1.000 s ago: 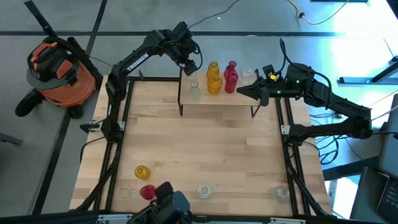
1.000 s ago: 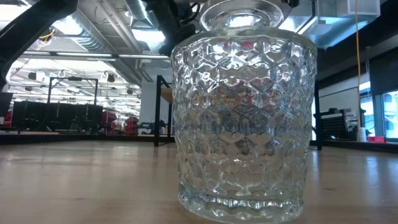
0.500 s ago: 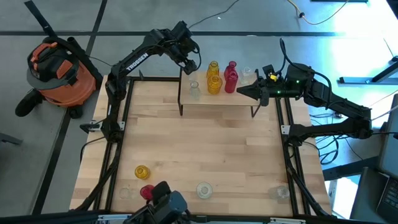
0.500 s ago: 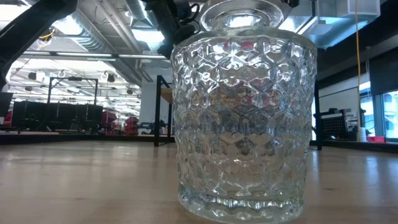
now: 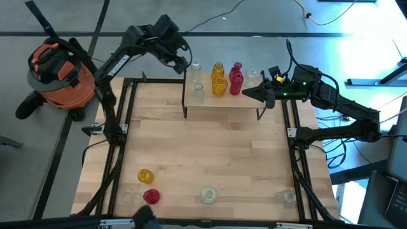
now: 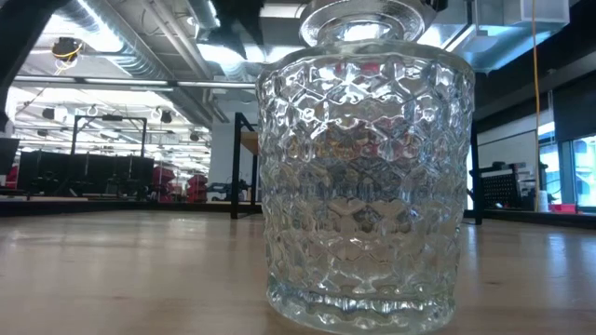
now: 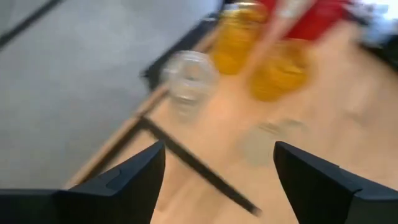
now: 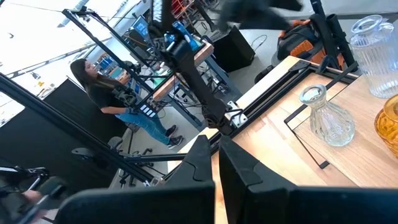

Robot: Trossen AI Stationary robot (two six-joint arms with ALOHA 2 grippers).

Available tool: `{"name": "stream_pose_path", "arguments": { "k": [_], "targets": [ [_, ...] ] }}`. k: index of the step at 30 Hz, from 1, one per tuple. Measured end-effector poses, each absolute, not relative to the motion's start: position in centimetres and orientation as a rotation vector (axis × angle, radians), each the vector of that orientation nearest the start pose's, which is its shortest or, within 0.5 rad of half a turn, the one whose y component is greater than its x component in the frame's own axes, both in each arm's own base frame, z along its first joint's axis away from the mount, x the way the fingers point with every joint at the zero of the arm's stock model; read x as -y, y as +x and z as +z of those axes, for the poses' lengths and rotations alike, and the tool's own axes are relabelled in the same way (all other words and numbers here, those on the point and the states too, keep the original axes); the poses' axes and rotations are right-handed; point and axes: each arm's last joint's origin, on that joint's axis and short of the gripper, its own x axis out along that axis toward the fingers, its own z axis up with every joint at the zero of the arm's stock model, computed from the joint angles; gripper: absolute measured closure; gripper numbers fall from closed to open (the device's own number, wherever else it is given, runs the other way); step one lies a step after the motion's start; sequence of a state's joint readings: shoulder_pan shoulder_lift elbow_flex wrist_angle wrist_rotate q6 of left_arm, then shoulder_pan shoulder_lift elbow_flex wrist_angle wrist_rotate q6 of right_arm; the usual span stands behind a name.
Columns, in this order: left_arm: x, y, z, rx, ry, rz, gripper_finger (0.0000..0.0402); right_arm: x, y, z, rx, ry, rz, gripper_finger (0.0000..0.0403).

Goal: Sort vases onto shelf
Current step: Adjust the transparent vase

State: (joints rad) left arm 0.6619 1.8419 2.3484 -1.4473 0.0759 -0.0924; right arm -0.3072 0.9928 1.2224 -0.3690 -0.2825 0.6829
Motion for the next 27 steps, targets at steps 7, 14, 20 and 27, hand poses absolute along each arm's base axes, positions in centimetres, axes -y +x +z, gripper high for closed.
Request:
{"name": "stream_pose_path", "arguments": {
  "k": [7, 14, 20, 27],
  "targets": [
    [-14.5, 28.1, 44.8, -0.893, -0.433, 0.243, 0.016, 5.1, 18.9, 42.5, -0.121, 0.713, -0.069, 0.0403],
    [-9.8, 31.1, 41.9, -0.793, -0.471, 0.148, 0.0271, 5.1, 18.8, 42.4, -0.141, 0.715, -0.056, 0.0403],
    [-7.8, 32.0, 37.2, -0.665, -0.625, 0.301, 0.0391, 5.0, 18.7, 41.9, -0.203, 0.694, -0.045, 0.0403],
    [-7.8, 32.3, 31.0, -0.401, -0.854, 0.548, 0.04, 4.9, 18.6, 41.4, -0.257, 0.649, -0.046, 0.0403]
  ]
}}
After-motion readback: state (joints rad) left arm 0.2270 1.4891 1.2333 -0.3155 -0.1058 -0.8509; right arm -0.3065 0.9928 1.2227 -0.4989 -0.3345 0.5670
